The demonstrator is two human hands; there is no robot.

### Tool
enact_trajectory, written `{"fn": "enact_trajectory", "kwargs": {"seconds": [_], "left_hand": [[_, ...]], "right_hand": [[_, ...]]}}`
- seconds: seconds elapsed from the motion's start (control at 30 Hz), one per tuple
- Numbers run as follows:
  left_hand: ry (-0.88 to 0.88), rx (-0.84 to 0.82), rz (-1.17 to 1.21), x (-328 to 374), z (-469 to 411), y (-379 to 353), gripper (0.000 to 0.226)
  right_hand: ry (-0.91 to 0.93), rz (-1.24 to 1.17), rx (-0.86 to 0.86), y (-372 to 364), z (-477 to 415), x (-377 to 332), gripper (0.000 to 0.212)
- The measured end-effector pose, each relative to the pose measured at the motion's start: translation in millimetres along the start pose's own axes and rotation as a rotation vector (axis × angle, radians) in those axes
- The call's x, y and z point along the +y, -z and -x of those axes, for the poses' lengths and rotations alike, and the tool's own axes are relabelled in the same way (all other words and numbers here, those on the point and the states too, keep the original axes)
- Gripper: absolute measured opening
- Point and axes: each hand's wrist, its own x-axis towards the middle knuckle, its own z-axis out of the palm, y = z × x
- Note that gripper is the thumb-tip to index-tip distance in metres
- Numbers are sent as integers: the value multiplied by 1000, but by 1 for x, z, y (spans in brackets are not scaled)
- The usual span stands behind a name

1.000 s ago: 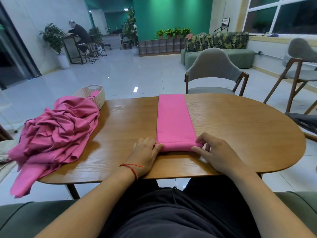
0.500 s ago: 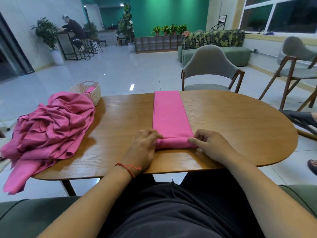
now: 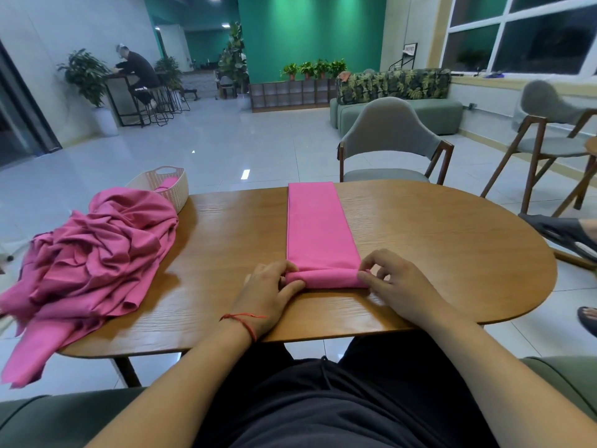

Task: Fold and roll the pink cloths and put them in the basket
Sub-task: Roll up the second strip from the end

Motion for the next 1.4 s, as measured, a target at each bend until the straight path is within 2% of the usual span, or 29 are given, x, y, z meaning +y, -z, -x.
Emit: {"fn": "enact_trajectory", "kwargs": {"seconds": [0.07,0.2,0.37,0.5,0.67,0.73,0.8,0.9,0.97,1.07,1.23,1.4], "left_hand": [[34,-3,19,0,-1,0,23],[118,-9,137,-5,-4,1,33],[169,-18,216,-4,-6,4,30],[176,0,157,-5,-6,2,24],[42,68,44,-4,-4,-1,16],[-75,107,0,-2,1,0,14],[-196,116,-89,-1,7,0,18],[-249,81,-262,-7,5,4,32],[-218,65,-267,-13,-1,7,32],[-121,29,-147,-14,-13,8,31],[23,-16,19,-15,-34,7,31],[136,-14,164,-17,-44,3,20]], "right_hand": [[8,39,1,-1,1,1,10],[34,148,-32,-4,3,2,27],[27,143,-39,-3,-1,0,21],[-33,138,-107,1,-8,-5,18],[-146,70,-194,10,-25,-12,27],[-165,48,-208,9,-27,-12,28],[-189,28,-219,8,-28,-12,29],[-206,27,-238,8,-34,-13,30],[-198,54,-231,6,-39,-12,31],[-162,131,-161,2,-41,-5,33],[-13,121,-1,-4,-31,2,16],[42,115,24,-7,-30,5,10]]}}
